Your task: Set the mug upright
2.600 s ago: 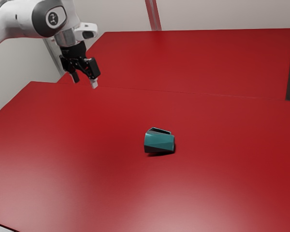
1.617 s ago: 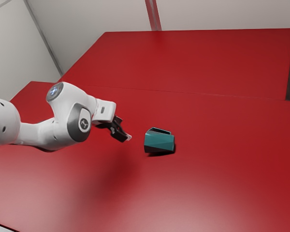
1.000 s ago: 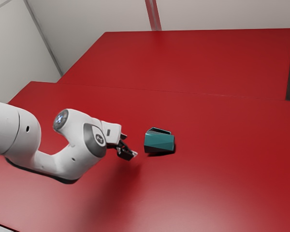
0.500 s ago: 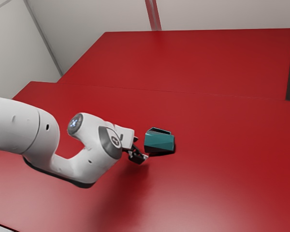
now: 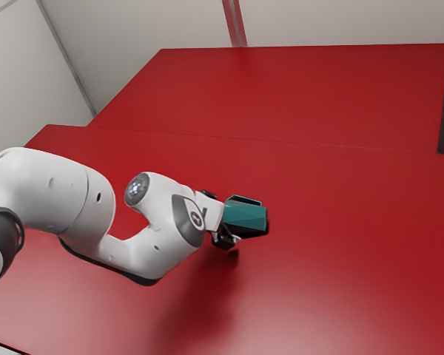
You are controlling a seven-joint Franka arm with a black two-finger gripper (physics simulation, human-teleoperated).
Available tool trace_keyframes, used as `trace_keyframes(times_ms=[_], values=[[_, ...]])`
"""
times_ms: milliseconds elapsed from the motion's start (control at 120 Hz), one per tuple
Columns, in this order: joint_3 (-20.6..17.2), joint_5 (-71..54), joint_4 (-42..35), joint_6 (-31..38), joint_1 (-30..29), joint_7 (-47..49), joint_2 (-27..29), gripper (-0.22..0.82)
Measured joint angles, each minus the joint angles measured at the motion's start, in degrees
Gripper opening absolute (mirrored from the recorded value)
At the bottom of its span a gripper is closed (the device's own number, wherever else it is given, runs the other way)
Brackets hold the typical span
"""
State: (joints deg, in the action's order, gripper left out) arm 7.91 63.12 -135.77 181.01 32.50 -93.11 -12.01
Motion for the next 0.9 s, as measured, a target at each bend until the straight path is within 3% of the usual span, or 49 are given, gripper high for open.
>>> trace_keyframes(times_ms=[208, 358, 750, 900], values=[[0.0, -0.78, 0.79, 0.94, 0.04, -0.81, -0.06, 0.12], [-0.01, -1.05, 1.65, 1.27, 0.04, -1.24, -0.07, -0.06], [0.05, -4.17, 3.35, 1.16, 0.03, -1.95, -0.13, -0.18], [2.21, -7.25, 8.78, -3.54, -0.01, -3.51, -0.08, -0.18]])
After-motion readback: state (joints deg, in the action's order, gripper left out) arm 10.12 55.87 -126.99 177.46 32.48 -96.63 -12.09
